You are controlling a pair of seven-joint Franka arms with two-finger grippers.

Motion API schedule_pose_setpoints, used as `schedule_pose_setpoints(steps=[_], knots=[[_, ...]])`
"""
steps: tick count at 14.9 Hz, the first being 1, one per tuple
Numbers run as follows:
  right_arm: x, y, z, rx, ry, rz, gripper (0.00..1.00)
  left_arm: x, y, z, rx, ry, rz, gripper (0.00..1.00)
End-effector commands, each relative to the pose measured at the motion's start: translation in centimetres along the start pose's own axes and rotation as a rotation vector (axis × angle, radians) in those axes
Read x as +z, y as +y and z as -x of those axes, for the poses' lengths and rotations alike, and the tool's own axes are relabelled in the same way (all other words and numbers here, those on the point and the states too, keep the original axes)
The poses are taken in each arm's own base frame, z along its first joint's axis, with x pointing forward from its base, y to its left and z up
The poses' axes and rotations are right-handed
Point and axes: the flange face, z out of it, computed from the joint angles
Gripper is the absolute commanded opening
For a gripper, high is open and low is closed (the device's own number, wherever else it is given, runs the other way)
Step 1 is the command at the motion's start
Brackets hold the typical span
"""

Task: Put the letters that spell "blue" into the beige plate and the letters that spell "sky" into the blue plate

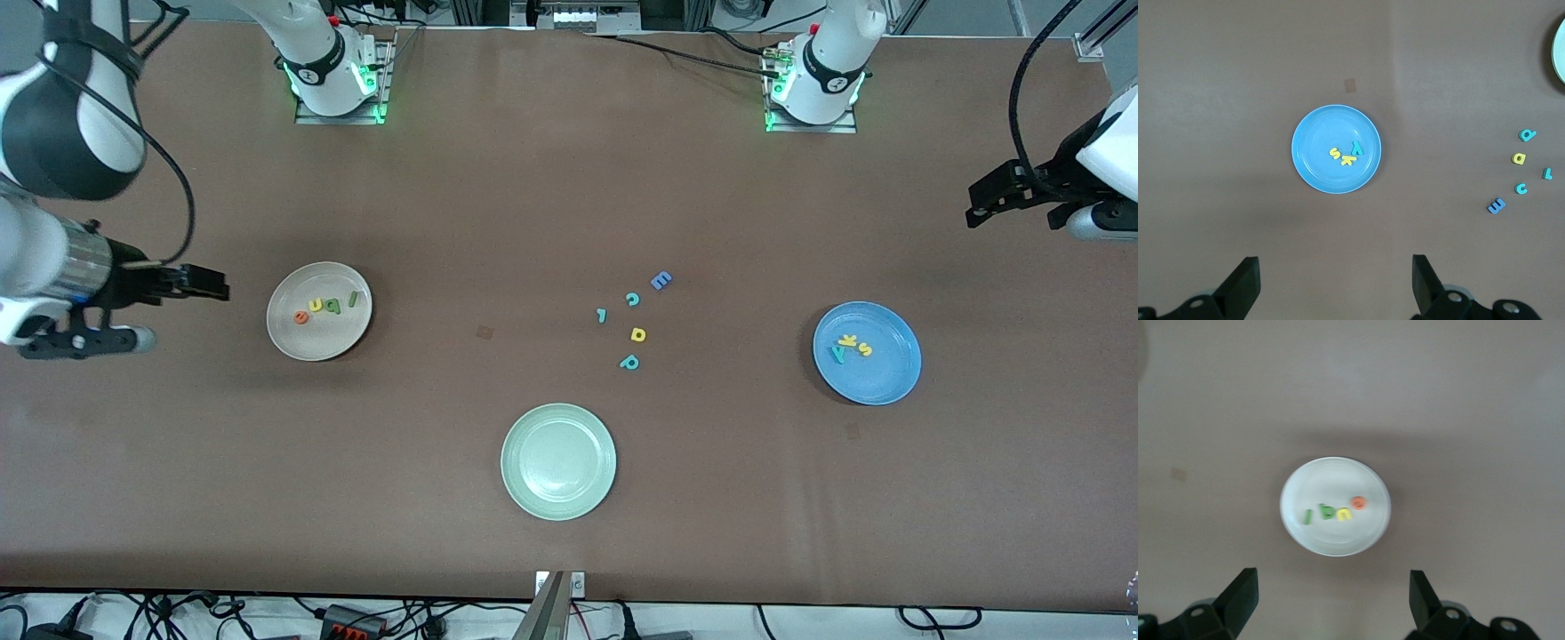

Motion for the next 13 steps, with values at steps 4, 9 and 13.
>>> schedule_pose_setpoints(steps=[4,9,13], knots=[[-6.1,9.0,4.4,0.135,0.098,-0.008,1.0,-0.5,-0.3,-0.2,0.018,-0.006,-0.001,1.0],[-7.4,6.9,4.7,0.11,0.129,-0.008,1.0,-0.5,-0.3,-0.2,0.017,-0.007,-0.001,1.0],[-7.4,5.9,4.5,0.099,0.135,0.011,1.0,-0.5,-0.3,-0.2,0.017,-0.007,-0.001,1.0]])
